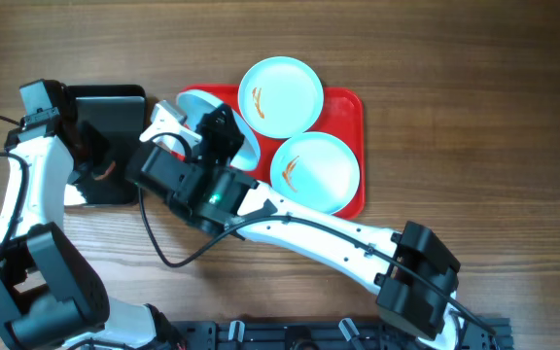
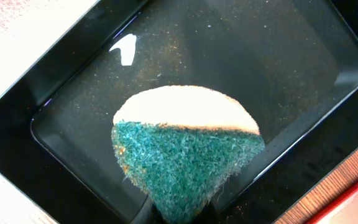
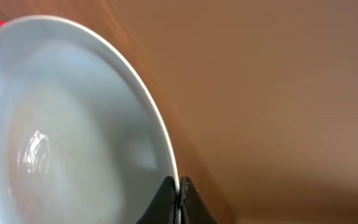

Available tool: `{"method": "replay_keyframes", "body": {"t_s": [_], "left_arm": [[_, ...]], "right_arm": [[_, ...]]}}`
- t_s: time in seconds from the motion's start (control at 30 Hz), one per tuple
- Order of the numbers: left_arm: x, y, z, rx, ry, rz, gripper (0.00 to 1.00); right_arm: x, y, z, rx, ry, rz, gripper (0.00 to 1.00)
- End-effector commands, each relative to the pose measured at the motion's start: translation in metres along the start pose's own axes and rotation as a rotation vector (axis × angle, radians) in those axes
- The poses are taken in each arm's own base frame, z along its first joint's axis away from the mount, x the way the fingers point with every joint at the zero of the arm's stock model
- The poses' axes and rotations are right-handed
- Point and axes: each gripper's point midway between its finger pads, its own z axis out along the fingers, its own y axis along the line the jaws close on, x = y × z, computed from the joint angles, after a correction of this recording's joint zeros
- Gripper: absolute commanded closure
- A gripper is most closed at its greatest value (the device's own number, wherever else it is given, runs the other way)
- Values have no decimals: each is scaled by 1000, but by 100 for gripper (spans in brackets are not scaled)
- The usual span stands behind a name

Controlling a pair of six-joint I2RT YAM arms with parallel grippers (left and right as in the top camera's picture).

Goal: Clean dirty plates on tray and stack at the side
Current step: 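Lift the cleaned plate with the right gripper and carry it right, then set the plate down right of the red tray and open the right gripper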

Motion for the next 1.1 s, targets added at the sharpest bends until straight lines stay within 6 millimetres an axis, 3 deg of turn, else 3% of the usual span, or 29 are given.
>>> {"method": "replay_keyframes", "body": {"t_s": [0.0,0.13,0.2,0.27,0.37,0.4,0.57,0.7,0.93,1.07], "left_arm": [[-2,-11,-4,64,14,1,96],[-6,-19,-19,121,-13,-2,96],[-4,-25,-24,160,-2,0,96],[6,-32,-26,209,42,46,96],[14,-44,-29,284,81,59,96],[17,-47,-30,304,100,59,96],[36,-67,-44,451,178,133,96],[56,-83,-66,532,225,189,96],[110,-126,-74,498,260,411,96],[128,-138,-79,512,279,472,96]], "right_arm": [[-1,1,7,-182,-8,315,96],[9,-36,18,-330,14,520,96],[29,-38,38,-499,91,653,96],[62,-38,69,-655,252,875,96],[77,-54,80,-1021,268,1052,96],[87,-62,85,-1061,286,1097,96],[185,-97,137,-880,462,1256,96],[290,-132,173,-643,618,1444,96],[439,-135,182,-325,836,1631,96],[491,-144,171,-178,923,1716,96]]}}
